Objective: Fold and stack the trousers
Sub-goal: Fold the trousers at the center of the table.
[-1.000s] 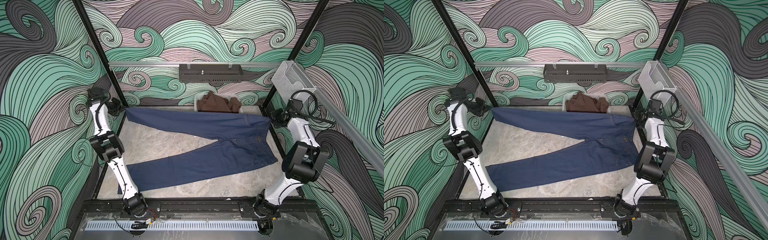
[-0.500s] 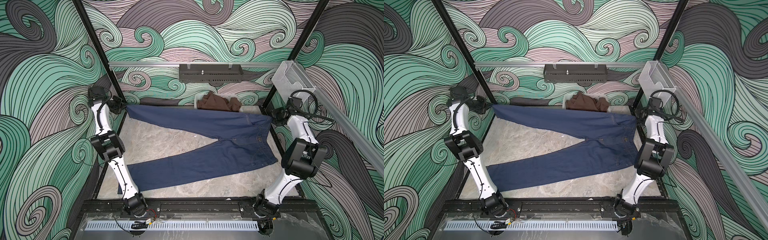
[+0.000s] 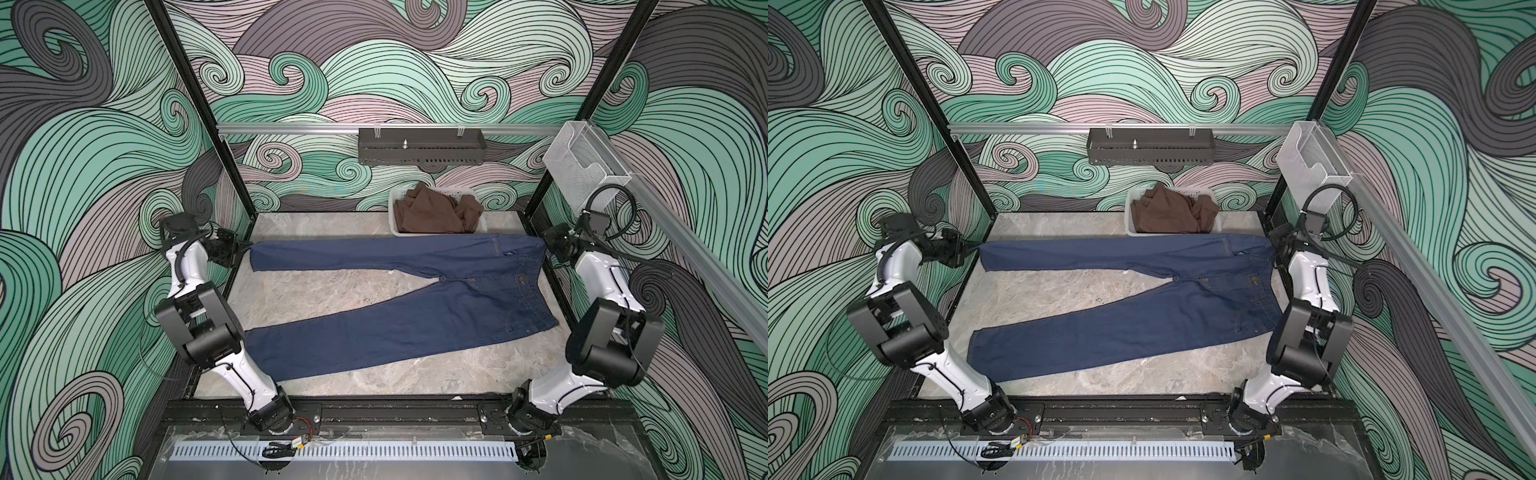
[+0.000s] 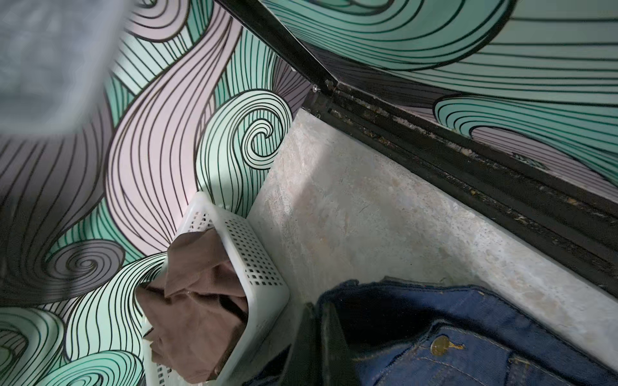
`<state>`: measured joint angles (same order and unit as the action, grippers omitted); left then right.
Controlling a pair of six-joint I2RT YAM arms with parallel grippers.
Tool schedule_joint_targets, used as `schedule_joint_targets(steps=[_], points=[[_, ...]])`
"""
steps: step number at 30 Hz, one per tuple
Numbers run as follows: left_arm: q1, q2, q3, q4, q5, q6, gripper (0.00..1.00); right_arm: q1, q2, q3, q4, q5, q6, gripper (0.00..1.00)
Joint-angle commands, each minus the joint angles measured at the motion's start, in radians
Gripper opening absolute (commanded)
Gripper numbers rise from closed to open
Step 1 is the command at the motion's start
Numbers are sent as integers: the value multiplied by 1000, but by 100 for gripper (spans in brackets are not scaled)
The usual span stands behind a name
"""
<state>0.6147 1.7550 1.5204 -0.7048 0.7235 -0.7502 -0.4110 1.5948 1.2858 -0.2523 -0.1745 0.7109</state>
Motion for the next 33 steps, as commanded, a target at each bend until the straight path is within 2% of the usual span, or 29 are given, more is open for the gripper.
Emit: schedule_joint_targets(steps=[1,8,13,16,20,24,33], points=[[43,-117,-100,79,51,4,0,-32,-99,-91,84,39,-65,0],[135,-377,-327,119,56,-56,0,-92,-293,-294,80,68,-93,0],[200,-551,-505,109,-24,-97,0,-115,-417,-416,51,204,-107,0],[259,-621,-613,132,-31,-141,0,-117,-453,-473,48,249,-89,0],[318,-653,-684,128,-14,-177,0,-117,-463,-516,35,293,-47,0],[335,-666,-690,94,-11,-173,0,-118,-463,-531,12,338,-36,0],[392,-717,-754,0,-111,-152,0,-118,-442,-600,14,450,-36,0]])
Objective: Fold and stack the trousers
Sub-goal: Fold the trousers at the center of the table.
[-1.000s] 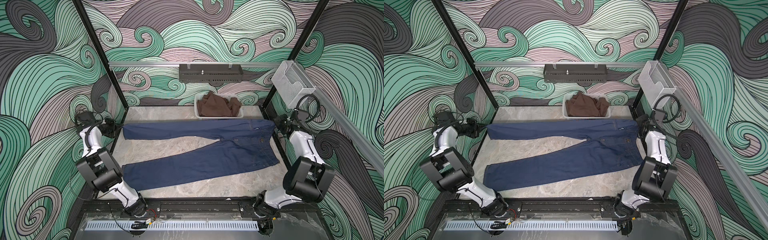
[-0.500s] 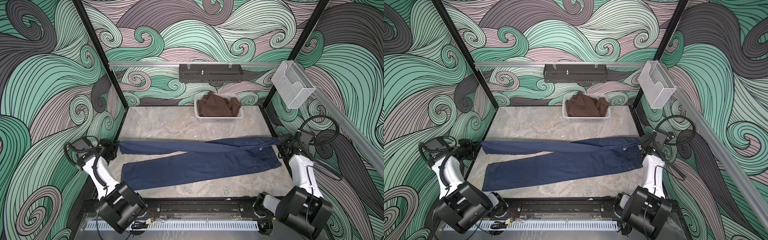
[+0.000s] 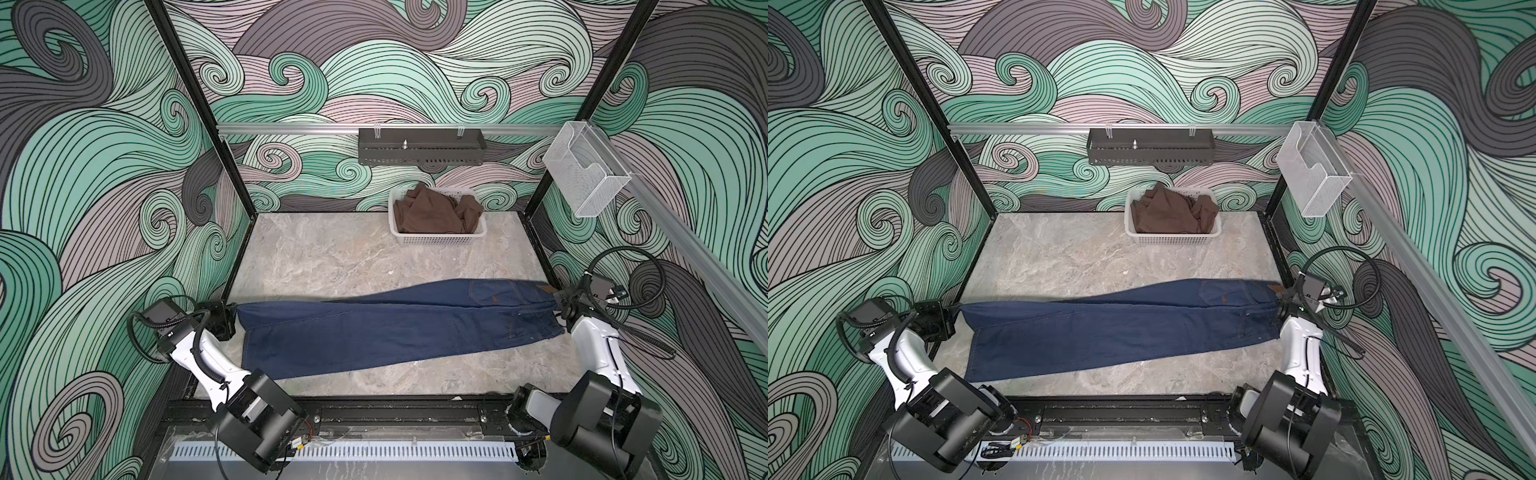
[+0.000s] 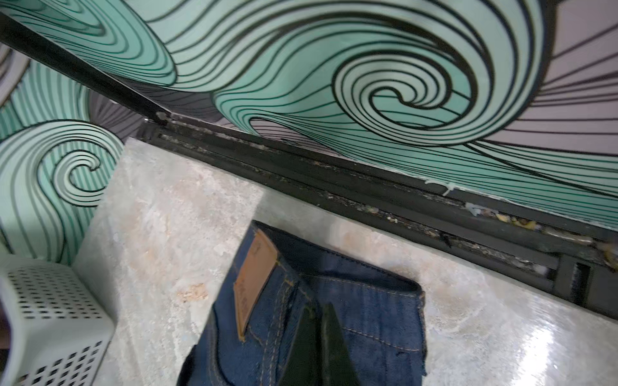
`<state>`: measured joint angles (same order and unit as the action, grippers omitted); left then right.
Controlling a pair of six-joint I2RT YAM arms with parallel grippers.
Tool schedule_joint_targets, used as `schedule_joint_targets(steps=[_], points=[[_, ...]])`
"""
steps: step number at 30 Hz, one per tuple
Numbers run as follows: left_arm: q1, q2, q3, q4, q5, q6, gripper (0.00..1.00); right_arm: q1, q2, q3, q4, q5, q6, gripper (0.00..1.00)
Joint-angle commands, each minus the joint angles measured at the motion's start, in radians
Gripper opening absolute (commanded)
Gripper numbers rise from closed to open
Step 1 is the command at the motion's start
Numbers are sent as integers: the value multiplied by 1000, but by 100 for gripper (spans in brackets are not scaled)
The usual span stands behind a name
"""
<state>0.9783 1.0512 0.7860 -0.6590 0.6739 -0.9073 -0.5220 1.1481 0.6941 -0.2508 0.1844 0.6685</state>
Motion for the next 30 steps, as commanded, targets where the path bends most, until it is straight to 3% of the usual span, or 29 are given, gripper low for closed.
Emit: schedule_joint_targets(steps=[1,11,19,24,30], points=[[39,-16,-29,-52,-75,8,0,-7,7,-8,9,100,6,0],[96,23,-85,-87,-140,59,0,1,73,6,-21,153,22,0],[125,25,-118,-74,-106,88,0,18,138,84,-45,143,30,0],[87,13,-70,-18,-34,15,0,78,145,209,-26,117,-18,0],[-1,9,27,113,-13,-118,0,115,165,302,206,51,-10,0]])
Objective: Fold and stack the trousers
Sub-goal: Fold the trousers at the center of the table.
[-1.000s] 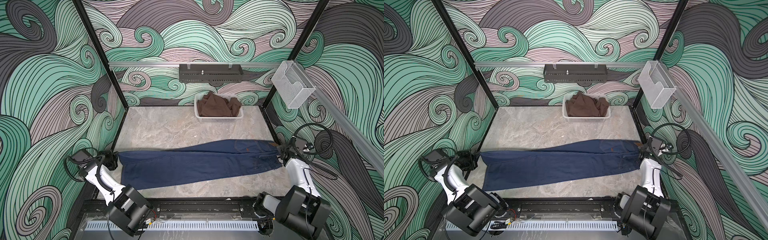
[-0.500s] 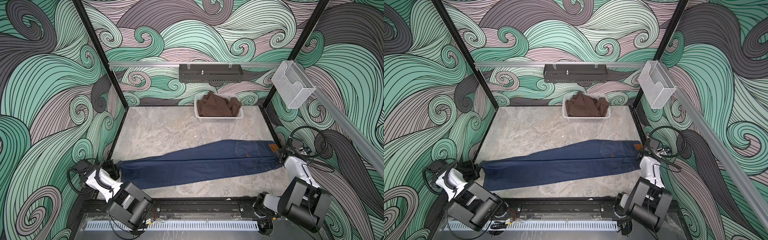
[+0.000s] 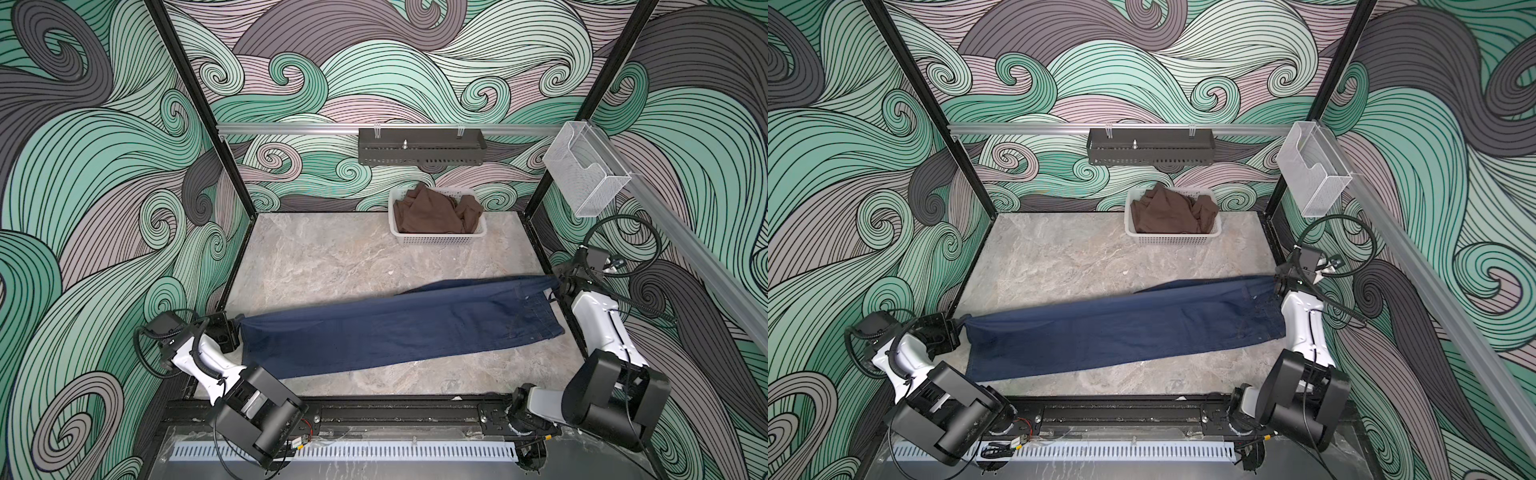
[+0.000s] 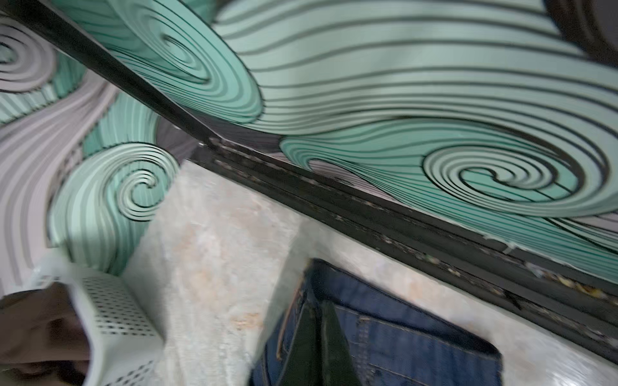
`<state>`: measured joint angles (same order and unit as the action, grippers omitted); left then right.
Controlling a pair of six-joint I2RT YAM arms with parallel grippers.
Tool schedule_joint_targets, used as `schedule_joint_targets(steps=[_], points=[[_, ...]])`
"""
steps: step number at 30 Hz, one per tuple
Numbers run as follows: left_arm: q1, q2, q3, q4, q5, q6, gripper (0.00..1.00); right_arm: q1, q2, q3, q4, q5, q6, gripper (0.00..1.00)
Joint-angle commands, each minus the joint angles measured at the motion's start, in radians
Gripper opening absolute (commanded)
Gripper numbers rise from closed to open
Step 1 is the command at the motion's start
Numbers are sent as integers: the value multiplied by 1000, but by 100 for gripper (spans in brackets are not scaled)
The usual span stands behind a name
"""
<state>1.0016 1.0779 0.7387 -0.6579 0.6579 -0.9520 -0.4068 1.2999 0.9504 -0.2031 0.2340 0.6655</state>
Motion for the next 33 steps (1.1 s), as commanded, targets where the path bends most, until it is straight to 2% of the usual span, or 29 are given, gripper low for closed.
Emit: schedule_joint_targets(steps=[1,4,8,17,24,33], points=[[-36,-21,94,111,-9,-71,0,1,35,67,164,-18,-7,0],[-52,-33,107,114,-24,-68,0,3,91,94,163,-48,-24,0],[-51,-55,88,89,-38,-42,0,9,110,43,192,-11,-64,0],[-16,-185,-24,-91,-181,9,0,7,52,-19,2,272,-121,0],[0,-237,-11,-253,-373,71,0,7,38,-58,-57,373,-135,0],[0,-231,-44,-281,-475,51,0,7,16,-176,-72,466,-126,0]])
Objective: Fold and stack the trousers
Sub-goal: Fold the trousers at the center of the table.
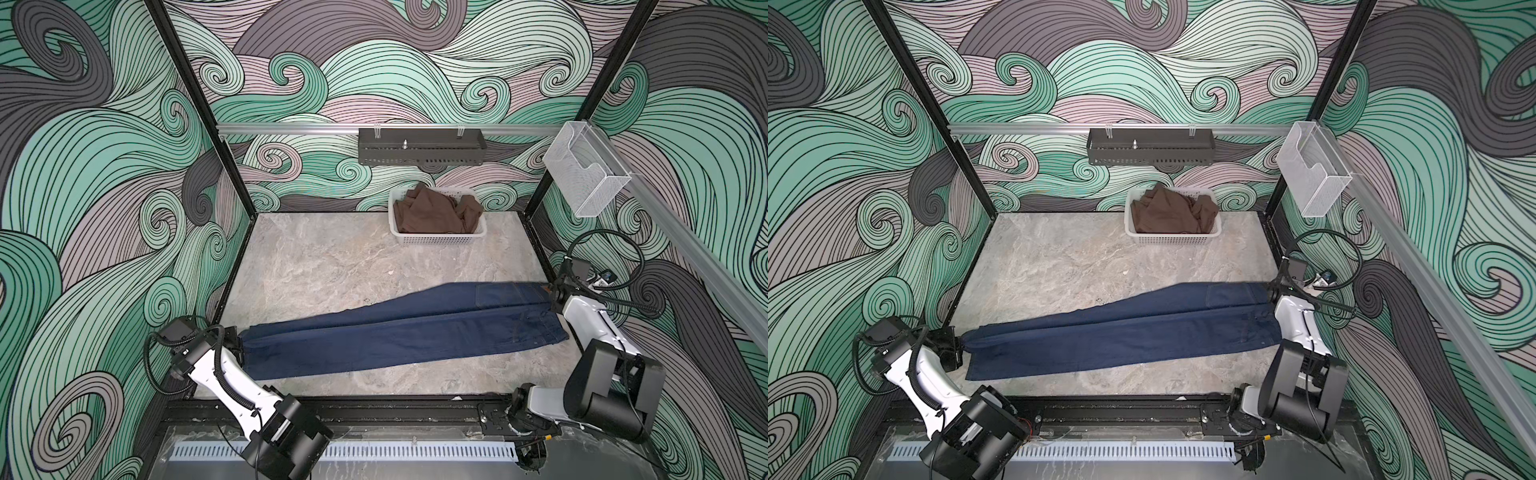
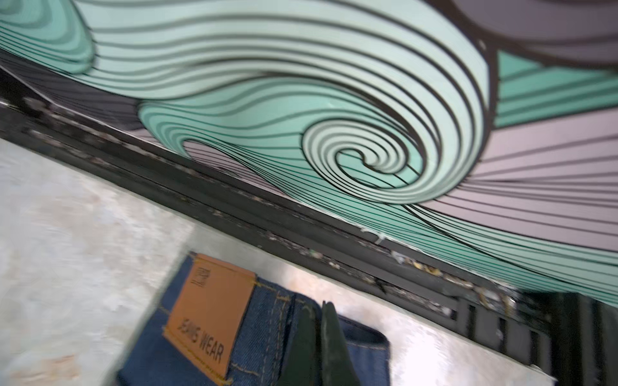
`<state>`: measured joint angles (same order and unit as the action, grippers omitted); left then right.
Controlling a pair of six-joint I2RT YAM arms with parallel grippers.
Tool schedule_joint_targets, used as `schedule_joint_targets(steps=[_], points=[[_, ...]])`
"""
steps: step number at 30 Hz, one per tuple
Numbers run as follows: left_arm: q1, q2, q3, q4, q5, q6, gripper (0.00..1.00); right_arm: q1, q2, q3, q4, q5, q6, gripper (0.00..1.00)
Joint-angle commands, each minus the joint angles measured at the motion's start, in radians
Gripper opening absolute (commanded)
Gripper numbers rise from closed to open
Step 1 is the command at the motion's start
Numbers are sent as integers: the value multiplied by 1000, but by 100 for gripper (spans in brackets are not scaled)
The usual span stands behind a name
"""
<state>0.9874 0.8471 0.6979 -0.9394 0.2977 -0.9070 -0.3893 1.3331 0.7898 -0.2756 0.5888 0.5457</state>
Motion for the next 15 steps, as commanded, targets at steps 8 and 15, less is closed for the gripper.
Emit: schedule_joint_targets(steps=[8,15], points=[[16,8,-35,1,-179,15,0,-1,-6,-18,-38,144,-36,2],[20,18,-52,12,-195,25,0,0,1,-9,-66,146,-70,13]])
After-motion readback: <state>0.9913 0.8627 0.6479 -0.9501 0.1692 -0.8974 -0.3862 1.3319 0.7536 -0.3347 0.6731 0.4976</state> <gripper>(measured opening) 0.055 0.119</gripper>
